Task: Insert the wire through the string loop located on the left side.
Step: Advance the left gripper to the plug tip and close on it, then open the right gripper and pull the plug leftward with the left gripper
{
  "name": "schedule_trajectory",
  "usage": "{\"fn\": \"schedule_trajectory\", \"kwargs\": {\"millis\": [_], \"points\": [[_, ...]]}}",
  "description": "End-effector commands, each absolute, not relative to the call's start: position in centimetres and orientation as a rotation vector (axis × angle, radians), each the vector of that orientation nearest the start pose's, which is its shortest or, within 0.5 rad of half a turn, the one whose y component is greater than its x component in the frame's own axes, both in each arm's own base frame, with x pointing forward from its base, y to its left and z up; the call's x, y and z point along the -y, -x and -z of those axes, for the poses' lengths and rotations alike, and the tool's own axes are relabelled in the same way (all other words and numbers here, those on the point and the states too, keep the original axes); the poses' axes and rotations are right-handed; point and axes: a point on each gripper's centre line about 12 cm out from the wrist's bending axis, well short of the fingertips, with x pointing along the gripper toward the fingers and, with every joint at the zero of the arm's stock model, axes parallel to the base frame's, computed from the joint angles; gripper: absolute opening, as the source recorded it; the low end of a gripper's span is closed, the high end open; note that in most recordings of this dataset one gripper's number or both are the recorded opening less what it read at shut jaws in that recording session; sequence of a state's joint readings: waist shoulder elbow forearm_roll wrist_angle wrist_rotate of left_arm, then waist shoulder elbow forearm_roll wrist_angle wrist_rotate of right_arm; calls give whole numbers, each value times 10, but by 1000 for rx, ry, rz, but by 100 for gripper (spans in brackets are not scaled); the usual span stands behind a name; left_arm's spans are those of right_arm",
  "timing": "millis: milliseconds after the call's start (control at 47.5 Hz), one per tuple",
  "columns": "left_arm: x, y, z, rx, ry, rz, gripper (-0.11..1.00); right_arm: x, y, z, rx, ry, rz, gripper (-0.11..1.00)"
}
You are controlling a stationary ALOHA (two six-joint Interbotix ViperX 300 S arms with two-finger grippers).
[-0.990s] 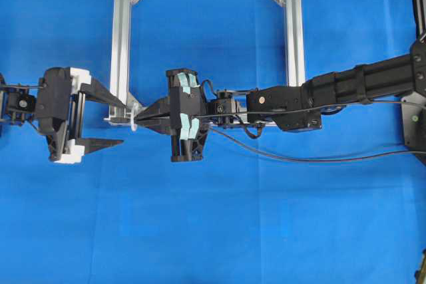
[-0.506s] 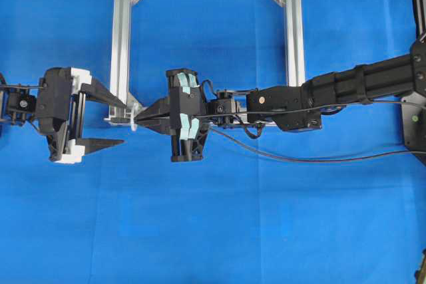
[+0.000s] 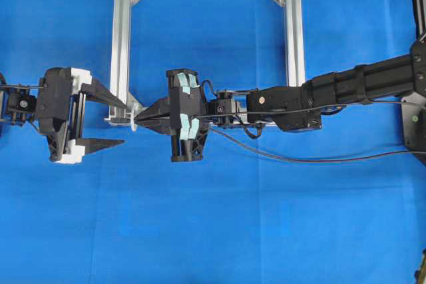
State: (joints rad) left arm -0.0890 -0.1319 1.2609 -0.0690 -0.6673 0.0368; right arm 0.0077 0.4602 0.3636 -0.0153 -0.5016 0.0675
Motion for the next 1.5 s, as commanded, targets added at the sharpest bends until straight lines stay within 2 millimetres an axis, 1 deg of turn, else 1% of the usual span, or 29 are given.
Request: {"fn": "schedule_trajectory", "kwargs": {"millis": [0, 105, 169, 253, 274, 464, 485, 1306, 1370, 1475], "points": [[19, -258, -115, -429, -14, 45, 90, -5, -506, -129, -278, -58, -5, 0], [18, -258, -115, -429, -13, 43, 88, -5, -506, -129, -280, -56, -6, 0], [16, -259, -115, -429, -10, 33, 85, -5, -506, -129, -278, -58, -5, 0], [15, -259, -115, -429, -5, 27, 73, -5, -506, -128, -280, -58, -5, 0], [15, -260, -116, -426, -5, 27, 69, -5, -506, -128, -281, -56, -6, 0], [12, -262, -118, -420, -3, 18, 12, -5, -506, -128, -283, -56, -6, 0], [12, -262, -118, -420, -2, 16, 9, -5, -506, -128, -281, -58, -5, 0], [10, -261, -117, -424, -3, 11, 8, -5, -505, -125, -310, -52, -7, 1], [10, -261, -117, -424, -3, 11, 8, -4, -505, -125, -309, -55, -5, 8], [11, -262, -117, -424, -3, 12, 8, -5, -505, -125, -310, -59, -4, 33]]}}
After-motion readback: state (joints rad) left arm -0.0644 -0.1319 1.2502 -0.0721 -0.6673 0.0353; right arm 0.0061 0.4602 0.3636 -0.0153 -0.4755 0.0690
